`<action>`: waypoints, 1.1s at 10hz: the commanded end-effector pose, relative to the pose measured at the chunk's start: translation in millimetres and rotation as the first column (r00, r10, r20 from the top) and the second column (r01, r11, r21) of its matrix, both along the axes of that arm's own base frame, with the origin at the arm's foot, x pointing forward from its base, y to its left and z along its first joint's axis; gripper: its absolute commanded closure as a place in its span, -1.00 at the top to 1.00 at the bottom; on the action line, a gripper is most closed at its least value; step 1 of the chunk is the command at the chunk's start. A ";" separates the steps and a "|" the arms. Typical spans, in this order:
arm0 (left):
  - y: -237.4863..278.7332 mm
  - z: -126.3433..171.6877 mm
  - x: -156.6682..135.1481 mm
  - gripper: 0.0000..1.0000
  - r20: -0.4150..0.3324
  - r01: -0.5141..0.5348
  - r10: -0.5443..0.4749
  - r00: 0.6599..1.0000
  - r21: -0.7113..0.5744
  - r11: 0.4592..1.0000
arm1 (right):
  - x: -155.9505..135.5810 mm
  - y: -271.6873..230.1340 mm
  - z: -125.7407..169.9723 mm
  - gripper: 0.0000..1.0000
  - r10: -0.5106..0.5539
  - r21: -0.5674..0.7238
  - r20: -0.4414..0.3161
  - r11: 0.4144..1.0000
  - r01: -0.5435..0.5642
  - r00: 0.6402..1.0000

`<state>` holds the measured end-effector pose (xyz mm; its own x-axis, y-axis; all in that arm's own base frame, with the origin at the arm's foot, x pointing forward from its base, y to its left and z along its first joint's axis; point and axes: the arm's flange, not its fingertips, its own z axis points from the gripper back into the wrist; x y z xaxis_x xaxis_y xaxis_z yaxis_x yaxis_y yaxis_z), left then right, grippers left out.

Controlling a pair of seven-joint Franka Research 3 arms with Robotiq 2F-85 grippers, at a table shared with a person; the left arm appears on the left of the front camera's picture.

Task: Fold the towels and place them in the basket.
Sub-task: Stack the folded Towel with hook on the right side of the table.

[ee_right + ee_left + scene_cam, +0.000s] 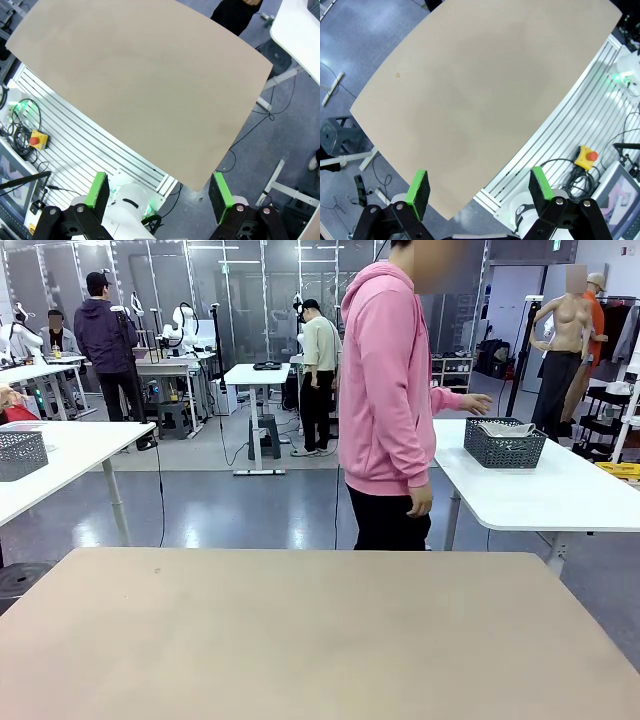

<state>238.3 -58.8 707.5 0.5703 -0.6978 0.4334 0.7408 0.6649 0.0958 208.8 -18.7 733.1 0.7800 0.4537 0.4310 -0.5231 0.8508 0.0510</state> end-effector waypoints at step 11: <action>0.7 -0.7 -0.9 1.00 0.007 -0.001 0.001 1.000 0.006 1.000 | -0.6 -1.6 -0.6 1.00 0.004 -0.023 -0.005 1.000 -0.004 1.000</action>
